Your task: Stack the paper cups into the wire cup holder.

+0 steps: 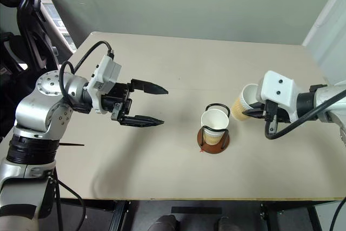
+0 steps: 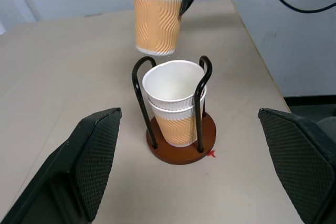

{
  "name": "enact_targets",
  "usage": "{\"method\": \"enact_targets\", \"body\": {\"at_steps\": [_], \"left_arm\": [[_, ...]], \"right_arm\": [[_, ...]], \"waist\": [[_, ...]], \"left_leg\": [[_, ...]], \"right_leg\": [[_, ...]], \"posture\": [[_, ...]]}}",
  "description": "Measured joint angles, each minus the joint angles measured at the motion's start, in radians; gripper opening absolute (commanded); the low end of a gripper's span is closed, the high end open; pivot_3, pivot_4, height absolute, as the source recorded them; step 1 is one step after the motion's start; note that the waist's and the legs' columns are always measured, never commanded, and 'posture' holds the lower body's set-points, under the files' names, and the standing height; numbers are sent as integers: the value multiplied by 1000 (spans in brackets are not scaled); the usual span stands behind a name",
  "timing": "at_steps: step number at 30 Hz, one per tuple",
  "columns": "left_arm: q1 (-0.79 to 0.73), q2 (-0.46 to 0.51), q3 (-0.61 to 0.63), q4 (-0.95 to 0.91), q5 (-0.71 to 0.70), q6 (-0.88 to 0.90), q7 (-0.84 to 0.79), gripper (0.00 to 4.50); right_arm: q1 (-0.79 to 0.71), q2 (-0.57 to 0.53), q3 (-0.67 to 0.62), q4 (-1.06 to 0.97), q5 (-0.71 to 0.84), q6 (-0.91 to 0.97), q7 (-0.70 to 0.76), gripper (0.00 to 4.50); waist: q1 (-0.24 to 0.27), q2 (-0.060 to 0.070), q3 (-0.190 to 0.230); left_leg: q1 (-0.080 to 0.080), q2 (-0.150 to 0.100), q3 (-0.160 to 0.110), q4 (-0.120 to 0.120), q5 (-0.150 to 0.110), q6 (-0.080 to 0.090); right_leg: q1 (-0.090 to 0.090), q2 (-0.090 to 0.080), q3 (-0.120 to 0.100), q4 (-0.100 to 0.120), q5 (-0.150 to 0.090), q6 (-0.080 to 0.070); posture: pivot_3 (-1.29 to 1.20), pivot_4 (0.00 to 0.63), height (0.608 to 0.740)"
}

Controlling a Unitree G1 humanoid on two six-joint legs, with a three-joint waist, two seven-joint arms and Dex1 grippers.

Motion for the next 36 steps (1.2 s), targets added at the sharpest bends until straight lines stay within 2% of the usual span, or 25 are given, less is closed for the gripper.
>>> {"method": "enact_targets", "body": {"at_steps": [9, 21, 36], "left_arm": [[-9, -23, 0, 3, 5, -2, 5, 4500], [-29, -39, 0, 21, 22, -5, 6, 4500], [-30, -42, 0, 24, 25, -8, 5, 4500]], "right_arm": [[-131, 23, 10, -44, 62, 52, -22, 30], [-134, 20, 53, -123, 85, 68, -28, 30], [-122, 11, 163, -111, -23, -41, -2, 30]], "waist": [[0, 0, 0], [0, 0, 0], [0, 0, 0]], "left_leg": [[0, 0, -1, 0, 0, 0], [0, 0, -1, 0, 0, 0], [0, 0, -1, 0, 0, 0]], "right_leg": [[-1, 0, 0, 0, 0, 0], [0, 0, 0, -1, 0, 0], [-1, 0, 0, 0, 0, 0]], "posture": [[0, 150, 740], [0, 150, 740], [0, 150, 740]]}}
